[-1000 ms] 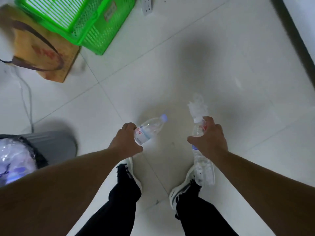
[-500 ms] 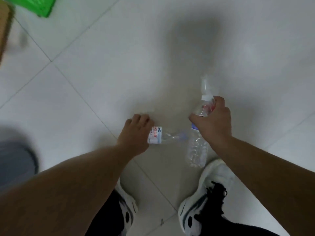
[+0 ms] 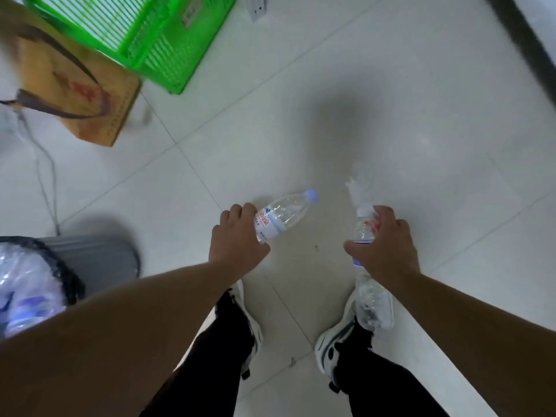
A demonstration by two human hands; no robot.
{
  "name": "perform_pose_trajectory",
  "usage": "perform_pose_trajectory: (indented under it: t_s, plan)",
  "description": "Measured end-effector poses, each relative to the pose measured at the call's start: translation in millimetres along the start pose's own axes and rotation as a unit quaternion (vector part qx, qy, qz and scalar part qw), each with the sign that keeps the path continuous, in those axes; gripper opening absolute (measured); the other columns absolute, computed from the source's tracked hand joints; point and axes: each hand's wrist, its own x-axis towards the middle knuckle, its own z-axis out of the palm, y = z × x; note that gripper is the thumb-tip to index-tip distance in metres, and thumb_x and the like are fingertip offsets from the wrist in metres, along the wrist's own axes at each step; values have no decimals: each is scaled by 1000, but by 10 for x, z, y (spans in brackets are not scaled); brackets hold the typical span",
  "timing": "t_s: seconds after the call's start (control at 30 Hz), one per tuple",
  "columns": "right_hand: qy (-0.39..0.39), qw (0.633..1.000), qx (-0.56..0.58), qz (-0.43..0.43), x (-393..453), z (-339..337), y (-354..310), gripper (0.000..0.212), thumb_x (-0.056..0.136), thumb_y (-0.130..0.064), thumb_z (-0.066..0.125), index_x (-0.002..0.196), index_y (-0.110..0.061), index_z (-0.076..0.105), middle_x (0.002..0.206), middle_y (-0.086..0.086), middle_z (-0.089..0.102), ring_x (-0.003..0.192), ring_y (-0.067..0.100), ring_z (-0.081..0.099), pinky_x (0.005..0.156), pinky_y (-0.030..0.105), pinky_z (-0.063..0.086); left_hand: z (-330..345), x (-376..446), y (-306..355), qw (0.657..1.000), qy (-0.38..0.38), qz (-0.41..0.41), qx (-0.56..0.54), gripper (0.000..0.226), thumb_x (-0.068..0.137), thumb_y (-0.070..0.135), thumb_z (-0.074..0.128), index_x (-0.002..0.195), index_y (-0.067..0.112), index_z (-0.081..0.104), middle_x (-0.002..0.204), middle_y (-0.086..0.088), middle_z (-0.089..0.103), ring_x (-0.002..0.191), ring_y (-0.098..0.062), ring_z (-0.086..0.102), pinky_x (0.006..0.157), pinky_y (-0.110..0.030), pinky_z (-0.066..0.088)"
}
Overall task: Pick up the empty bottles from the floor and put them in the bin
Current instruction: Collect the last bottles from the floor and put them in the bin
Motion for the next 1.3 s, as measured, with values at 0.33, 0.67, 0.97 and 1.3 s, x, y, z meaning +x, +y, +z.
perform_pose_trajectory:
  t_s: [0.33,0.67,0.97,1.3]
  plan:
    - [-32,994,-14,-105,-1022,-666,-1268,84,58,-51,85,128,-49,39,99,-14,46,76,-9,44,61,24,37,-1277,-1494,-121,957,67,-197,-202,63,62,36,80,114,33,43,105,9,47,101,-22,48,81,-42,53]
    - [-129,971,-76,-186,-1799,-251,-1995,90,60,-50,90,139,-43,47,120,-4,64,105,20,67,93,43,57,-1369,-2645,-1019,877,130,-338,-316,57,66,35,82,110,27,48,106,4,49,105,-26,52,87,-44,54]
    - [-184,956,-117,-195,-2836,944,-2594,74,64,-39,94,124,-45,52,113,1,66,100,22,68,94,46,58,-1312,-3594,-2404,822,174,-362,-404,56,64,42,82,109,30,51,104,7,52,100,-22,57,84,-44,56]
    - [-211,943,-105,-236,-3598,2071,-3906,65,62,-43,91,115,-35,55,113,2,66,95,20,69,91,43,59,-1718,-3956,-3937,792,205,-398,-416,71,64,55,90,116,26,52,107,0,64,95,-23,68,83,-47,60]
